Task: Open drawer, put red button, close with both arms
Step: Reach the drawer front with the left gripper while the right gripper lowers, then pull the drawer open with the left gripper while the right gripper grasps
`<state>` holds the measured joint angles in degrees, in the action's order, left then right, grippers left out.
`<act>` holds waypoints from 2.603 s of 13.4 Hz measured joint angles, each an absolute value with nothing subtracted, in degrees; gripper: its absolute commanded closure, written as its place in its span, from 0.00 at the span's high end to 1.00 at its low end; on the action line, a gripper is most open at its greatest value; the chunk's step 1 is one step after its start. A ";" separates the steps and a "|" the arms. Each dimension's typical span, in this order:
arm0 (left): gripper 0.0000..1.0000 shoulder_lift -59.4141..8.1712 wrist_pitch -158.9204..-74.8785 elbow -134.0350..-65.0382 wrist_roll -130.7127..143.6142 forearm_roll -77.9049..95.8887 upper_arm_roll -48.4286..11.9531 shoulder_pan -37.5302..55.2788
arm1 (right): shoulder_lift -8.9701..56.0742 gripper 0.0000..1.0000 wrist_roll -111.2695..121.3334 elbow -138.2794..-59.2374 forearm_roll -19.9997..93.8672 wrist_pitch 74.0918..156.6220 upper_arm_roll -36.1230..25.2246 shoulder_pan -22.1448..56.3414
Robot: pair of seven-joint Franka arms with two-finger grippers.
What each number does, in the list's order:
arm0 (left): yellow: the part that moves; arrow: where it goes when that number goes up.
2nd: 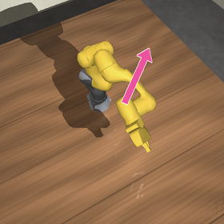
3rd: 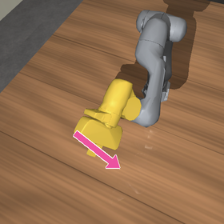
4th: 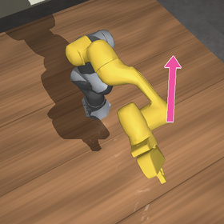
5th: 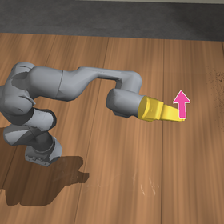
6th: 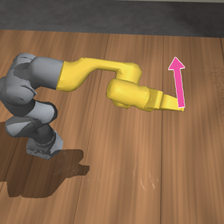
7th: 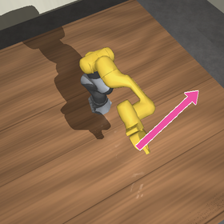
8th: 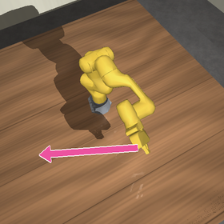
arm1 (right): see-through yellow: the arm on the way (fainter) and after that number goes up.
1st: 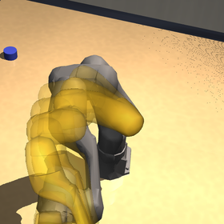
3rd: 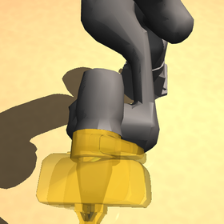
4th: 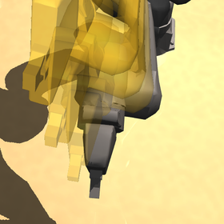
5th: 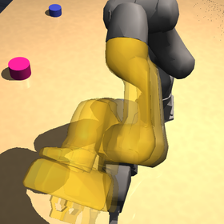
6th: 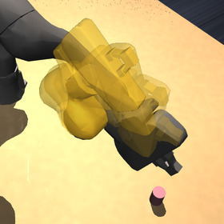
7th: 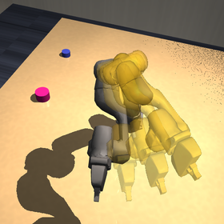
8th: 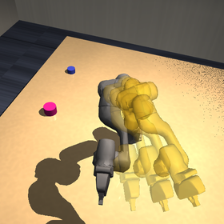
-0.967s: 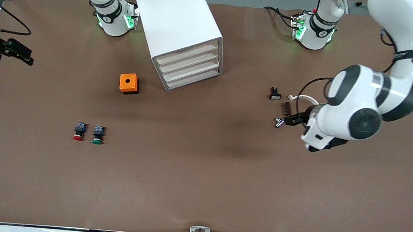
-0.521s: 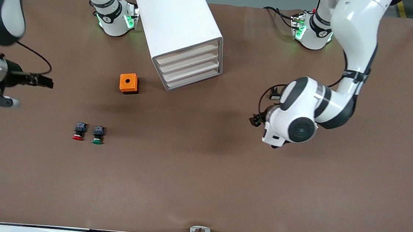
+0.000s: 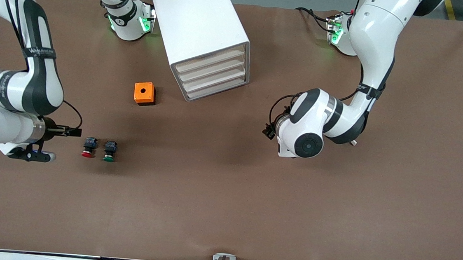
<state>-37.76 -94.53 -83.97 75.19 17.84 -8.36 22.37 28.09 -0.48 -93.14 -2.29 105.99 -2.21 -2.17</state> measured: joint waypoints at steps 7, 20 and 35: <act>1.00 -40.45 -94.39 -84.09 94.29 32.25 -8.39 23.04 | 30.82 1.00 -0.28 -98.87 -2.29 119.93 -2.05 -2.89; 0.85 -46.65 -94.57 -81.35 126.11 53.98 -8.81 27.41 | 32.06 1.00 -0.72 -109.76 -2.28 136.87 -2.09 -2.90; 0.57 -49.45 -94.28 -81.83 132.44 62.78 -8.84 34.48 | 33.24 0.36 -0.93 -110.37 -2.26 137.51 -2.13 -3.14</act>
